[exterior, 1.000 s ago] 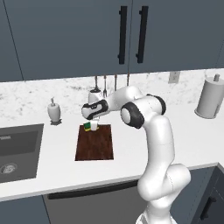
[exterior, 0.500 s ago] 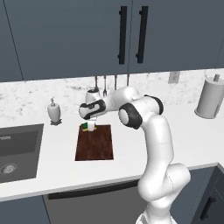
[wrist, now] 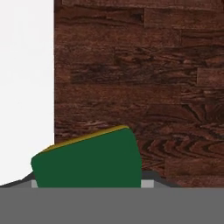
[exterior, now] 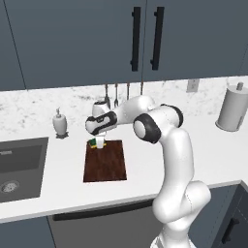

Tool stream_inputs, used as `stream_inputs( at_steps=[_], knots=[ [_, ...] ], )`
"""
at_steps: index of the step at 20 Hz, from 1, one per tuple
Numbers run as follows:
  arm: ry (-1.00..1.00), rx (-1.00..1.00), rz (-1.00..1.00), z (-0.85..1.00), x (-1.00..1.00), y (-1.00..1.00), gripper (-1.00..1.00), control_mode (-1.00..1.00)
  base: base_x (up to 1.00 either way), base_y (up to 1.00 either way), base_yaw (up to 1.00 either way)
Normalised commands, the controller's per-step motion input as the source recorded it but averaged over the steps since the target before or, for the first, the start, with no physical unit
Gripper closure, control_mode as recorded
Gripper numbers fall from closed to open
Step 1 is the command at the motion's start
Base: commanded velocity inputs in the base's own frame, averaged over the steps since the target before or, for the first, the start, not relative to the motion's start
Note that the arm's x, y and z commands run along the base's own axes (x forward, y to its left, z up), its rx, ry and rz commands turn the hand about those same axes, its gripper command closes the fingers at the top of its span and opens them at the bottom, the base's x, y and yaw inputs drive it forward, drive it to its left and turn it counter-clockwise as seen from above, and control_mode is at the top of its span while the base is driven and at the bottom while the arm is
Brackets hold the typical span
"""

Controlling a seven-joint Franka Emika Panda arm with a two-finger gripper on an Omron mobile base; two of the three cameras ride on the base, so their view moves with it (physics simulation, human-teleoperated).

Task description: Pick up the sponge from the counter and clean the cutting board by briefly scrubbing or pressing down on the cutting board. Once finished, release the sponge.

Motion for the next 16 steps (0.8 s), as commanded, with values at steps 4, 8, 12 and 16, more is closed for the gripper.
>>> stream_inputs(
  at_steps=[4,8,12,16],
  knots=[
    [0.00,0.00,0.00,-0.29,-1.00,0.26,1.00,-1.00,0.00,0.00,0.00],
    [0.00,-0.05,-0.01,-0.25,-1.00,0.26,1.00,-1.00,0.00,0.00,0.00],
    [-0.15,-0.12,-0.03,-0.03,-0.79,0.31,1.00,-1.00,0.00,0.00,0.00],
    [-0.23,-0.09,-0.08,0.02,-0.43,0.28,1.00,-1.00,0.00,0.00,0.00]
  ],
)
